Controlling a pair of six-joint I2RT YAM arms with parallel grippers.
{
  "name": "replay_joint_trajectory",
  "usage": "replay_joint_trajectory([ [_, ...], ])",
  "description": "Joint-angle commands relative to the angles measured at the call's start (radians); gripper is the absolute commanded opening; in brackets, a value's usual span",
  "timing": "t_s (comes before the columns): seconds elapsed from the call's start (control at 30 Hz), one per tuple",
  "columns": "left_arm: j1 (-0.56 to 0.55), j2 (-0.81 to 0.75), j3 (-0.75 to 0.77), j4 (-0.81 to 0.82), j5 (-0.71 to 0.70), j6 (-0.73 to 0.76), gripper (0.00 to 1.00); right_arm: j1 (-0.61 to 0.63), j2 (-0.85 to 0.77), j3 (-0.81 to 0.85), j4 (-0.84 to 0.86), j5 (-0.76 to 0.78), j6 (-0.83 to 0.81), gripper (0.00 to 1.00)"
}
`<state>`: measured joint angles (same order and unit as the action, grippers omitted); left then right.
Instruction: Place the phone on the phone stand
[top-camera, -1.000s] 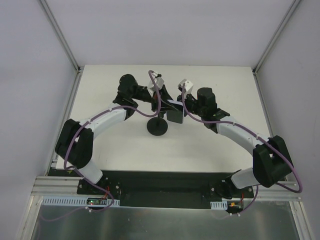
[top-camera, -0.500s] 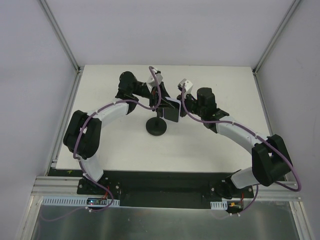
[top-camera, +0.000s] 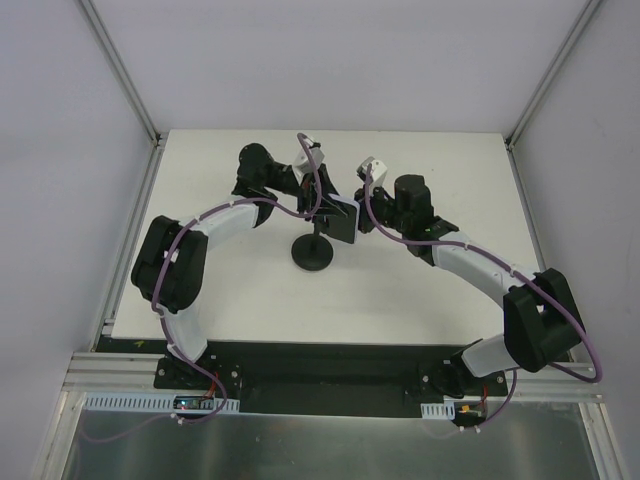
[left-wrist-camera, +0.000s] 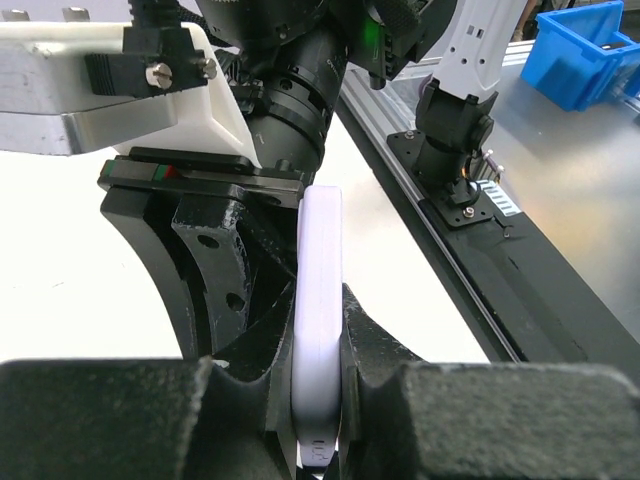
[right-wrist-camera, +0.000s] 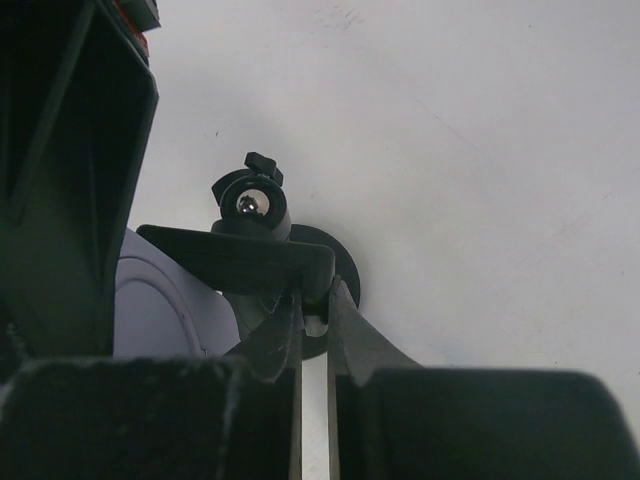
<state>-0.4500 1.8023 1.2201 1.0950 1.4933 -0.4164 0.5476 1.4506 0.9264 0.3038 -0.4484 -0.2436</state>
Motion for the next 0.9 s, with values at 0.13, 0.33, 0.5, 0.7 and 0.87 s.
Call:
replay_joint_trajectory([
  [0.13, 0.059, -0.05, -0.039, -0.081, -0.016, 0.099, 0.0, -0.005, -0.021, -0.014, 0.026, -0.006, 0.029, 0.01],
  [0.33, 0.056, -0.181, -0.068, -0.635, -0.242, 0.567, 0.0, -0.006, -0.047, -0.043, 0.047, 0.108, 0.052, 0.01],
  [0.5, 0.05, -0.271, -0.082, -0.857, -0.565, 0.64, 0.0, 0.006, -0.099, -0.103, 0.101, 0.296, 0.09, 0.01],
  [0.7, -0.101, -0.365, -0.182, -0.886, -1.351, 0.584, 0.0, 0.153, -0.142, -0.147, 0.101, 0.901, 0.161, 0.0],
  [0.87, -0.131, -0.419, -0.37, -0.714, -1.597, 0.492, 0.0, 0.308, -0.22, -0.207, 0.164, 1.265, 0.184, 0.0],
])
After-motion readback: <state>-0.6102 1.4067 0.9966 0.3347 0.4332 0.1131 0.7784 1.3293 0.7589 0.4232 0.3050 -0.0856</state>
